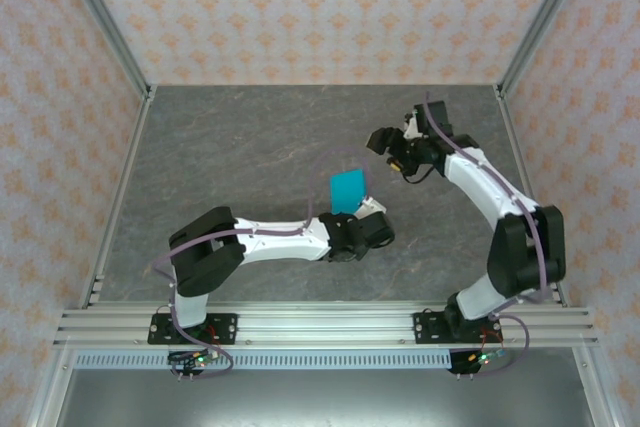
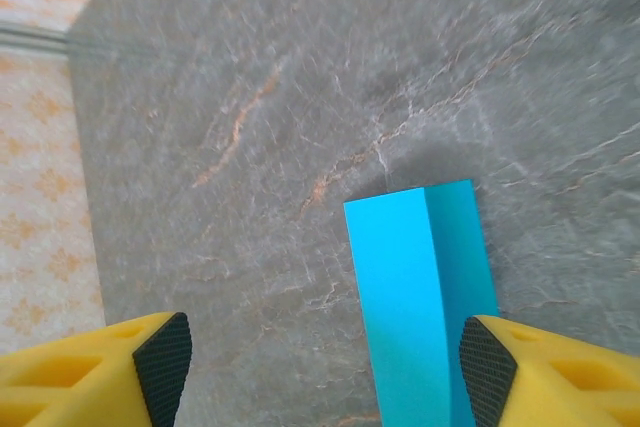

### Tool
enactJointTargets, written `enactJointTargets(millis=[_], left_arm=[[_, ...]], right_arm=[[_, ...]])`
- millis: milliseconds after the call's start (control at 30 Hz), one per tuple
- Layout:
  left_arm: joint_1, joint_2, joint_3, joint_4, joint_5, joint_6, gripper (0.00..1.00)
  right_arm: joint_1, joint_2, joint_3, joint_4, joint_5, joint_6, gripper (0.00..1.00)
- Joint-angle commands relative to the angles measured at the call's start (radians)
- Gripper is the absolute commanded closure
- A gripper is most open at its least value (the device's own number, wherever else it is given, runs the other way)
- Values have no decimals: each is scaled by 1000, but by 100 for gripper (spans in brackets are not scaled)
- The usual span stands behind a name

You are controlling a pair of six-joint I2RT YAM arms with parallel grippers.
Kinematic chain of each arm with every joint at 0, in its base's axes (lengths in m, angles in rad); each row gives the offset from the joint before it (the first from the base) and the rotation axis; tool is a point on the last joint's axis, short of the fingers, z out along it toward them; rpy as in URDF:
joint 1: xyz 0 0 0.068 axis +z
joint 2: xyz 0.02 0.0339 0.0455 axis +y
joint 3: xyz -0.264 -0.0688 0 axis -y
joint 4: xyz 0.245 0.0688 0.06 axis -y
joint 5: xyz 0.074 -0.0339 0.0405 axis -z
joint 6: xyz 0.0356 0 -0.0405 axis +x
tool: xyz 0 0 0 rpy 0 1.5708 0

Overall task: Fold a paper plane with a square sheet of paper (fold left side to right side)
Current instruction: Fold the triangle a second time at the center of the table.

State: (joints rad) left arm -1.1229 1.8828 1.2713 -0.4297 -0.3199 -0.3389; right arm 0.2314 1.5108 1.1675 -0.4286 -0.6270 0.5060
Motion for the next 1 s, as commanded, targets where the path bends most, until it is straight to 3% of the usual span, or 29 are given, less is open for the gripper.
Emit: enactJointTargets(millis=[0, 233, 500, 667, 967], left_arm=[[18, -51, -21, 14, 8, -25, 94], [78, -113, -92, 89, 160, -51, 94], [192, -207, -231, 254, 372, -74, 94], [239, -223, -257, 270, 429, -58, 94], [263, -207, -239, 225, 424, -28, 94]], right_arm=[[-12, -101, -70, -46, 75, -43, 27], [-2, -256, -285, -19, 37, -50, 51], [128, -269, -559, 225, -17, 76, 98], [235, -174, -552, 258, 42, 84, 100], [291, -45, -464, 164, 130, 53, 100]])
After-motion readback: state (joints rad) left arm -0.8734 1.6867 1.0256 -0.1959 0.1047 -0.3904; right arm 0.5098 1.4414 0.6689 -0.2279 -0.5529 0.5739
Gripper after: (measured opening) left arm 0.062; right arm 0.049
